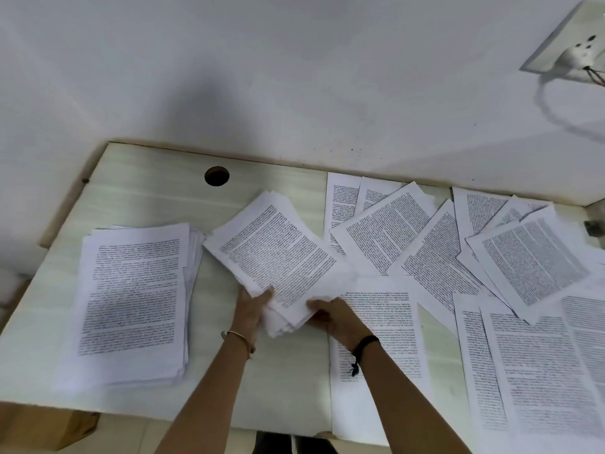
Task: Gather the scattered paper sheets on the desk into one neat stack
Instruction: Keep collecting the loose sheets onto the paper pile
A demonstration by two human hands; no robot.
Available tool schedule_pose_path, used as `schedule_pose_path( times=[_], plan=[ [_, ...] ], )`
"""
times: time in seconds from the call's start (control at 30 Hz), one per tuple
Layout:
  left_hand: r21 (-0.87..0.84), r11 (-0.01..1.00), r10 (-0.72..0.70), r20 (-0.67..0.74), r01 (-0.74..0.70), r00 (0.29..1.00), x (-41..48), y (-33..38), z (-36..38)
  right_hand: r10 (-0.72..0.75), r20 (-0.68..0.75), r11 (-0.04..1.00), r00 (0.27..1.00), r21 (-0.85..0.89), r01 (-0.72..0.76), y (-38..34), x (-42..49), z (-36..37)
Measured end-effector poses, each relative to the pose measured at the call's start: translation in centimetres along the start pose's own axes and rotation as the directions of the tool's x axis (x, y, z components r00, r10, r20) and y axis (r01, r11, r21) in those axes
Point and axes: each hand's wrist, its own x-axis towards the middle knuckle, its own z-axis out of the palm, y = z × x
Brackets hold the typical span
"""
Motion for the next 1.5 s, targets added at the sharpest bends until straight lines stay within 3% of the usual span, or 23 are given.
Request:
schedule_pose_path(
  times=[0.07,0.13,0.2,0.23,0.3,0.33,0.43,0.5,0.57,0.6,0.67,0.77,0.87,0.97,1.0,1.07,1.2,1.4,1.5],
  plan=[
    [0.122,0.992,-0.015,-0.053,0.022,0.998,0.1,-0.6,-0.3,-0.099,-0.067,0.991,0.993,0.087,0.105,-0.6,0.6,-0.2],
    [0.214,0.975,-0.042,-0.066,0.055,0.997,0.1,-0.7,-1.3,-0.187,-0.281,0.972,0.941,0.087,0.219,-1.9,1.3,-1.2],
    [0.268,0.955,-0.092,-0.128,0.124,0.987,0.2,-1.1,-2.6,-0.262,-0.362,0.954,0.895,-0.235,0.184,-3.4,1.5,-1.6],
    [0.277,0.949,-0.105,-0.176,0.152,0.979,0.2,-1.3,-2.8,-0.306,-0.324,0.884,0.895,-0.445,0.141,-3.9,1.6,-1.7],
    [0.275,0.947,-0.100,-0.229,0.163,0.968,-0.2,-1.8,-2.5,-0.365,-0.172,0.585,0.915,-0.807,0.082,-4.3,1.7,-2.0],
    [0.266,0.952,-0.084,-0.246,0.151,0.966,-0.6,-1.8,-2.1,-0.371,-0.099,0.414,0.923,-0.908,0.069,-4.3,1.5,-1.8],
    [0.272,0.955,-0.039,-0.286,0.120,0.958,-1.2,-2.0,-0.8,-0.416,0.025,-0.077,0.909,-0.997,-0.008,-3.7,0.3,-1.1],
    [0.288,0.952,-0.015,-0.304,0.107,0.953,-1.5,-2.0,-0.1,-0.431,0.035,-0.231,0.902,-0.970,-0.073,-3.4,-0.2,-0.6],
    [0.304,0.947,-0.001,-0.320,0.103,0.948,-1.5,-2.0,0.3,-0.366,0.041,-0.284,0.930,-0.956,-0.069,-3.3,-0.2,-0.1],
    [0.312,0.944,0.001,-0.323,0.106,0.946,-1.5,-2.0,0.3,-0.318,0.041,-0.276,0.947,-0.960,-0.052,-3.3,0.1,0.1],
    [0.317,0.943,0.005,-0.319,0.102,0.948,-1.4,-1.8,-0.1,-0.216,-0.004,-0.147,0.976,-0.988,-0.037,-3.2,0.5,-0.1],
    [0.294,0.953,-0.005,-0.242,0.078,0.970,-1.1,-1.3,-1.7,-0.354,0.019,0.023,0.935,-0.999,0.029,-3.3,1.1,-1.4],
    [0.186,0.981,-0.036,-0.129,0.060,0.991,-1.1,-0.7,-3.4,-0.361,-0.040,0.313,0.932,-0.947,0.080,-3.8,1.2,-1.7],
    [0.157,0.975,-0.159,-0.023,0.160,0.987,-1.5,0.1,-4.2,-0.270,-0.060,0.632,0.961,-0.764,0.130,-4.2,1.9,-0.2],
    [0.171,0.966,-0.199,0.013,0.194,0.980,-1.7,0.0,-4.2,-0.284,-0.082,0.691,0.955,-0.708,0.145,-4.2,2.3,0.1],
    [0.239,0.944,-0.244,0.036,0.228,0.969,-1.2,-0.2,-4.7,-0.283,-0.087,0.704,0.955,-0.696,0.145,-4.1,2.8,0.7],
    [0.281,0.946,-0.122,-0.145,0.159,0.982,2.4,-2.1,-7.2,-0.180,0.011,0.519,0.984,-0.848,0.104,-3.9,3.3,1.5],
    [0.484,0.875,0.122,-0.224,0.002,0.967,3.3,3.4,-4.5,-0.447,-0.043,0.530,0.893,-0.817,0.226,-4.2,5.6,3.3],
    [0.606,0.796,0.149,-0.230,0.022,0.962,4.9,4.1,-3.8,-0.504,-0.043,0.555,0.863,-0.781,0.285,-4.8,7.0,4.2]
  ],
)
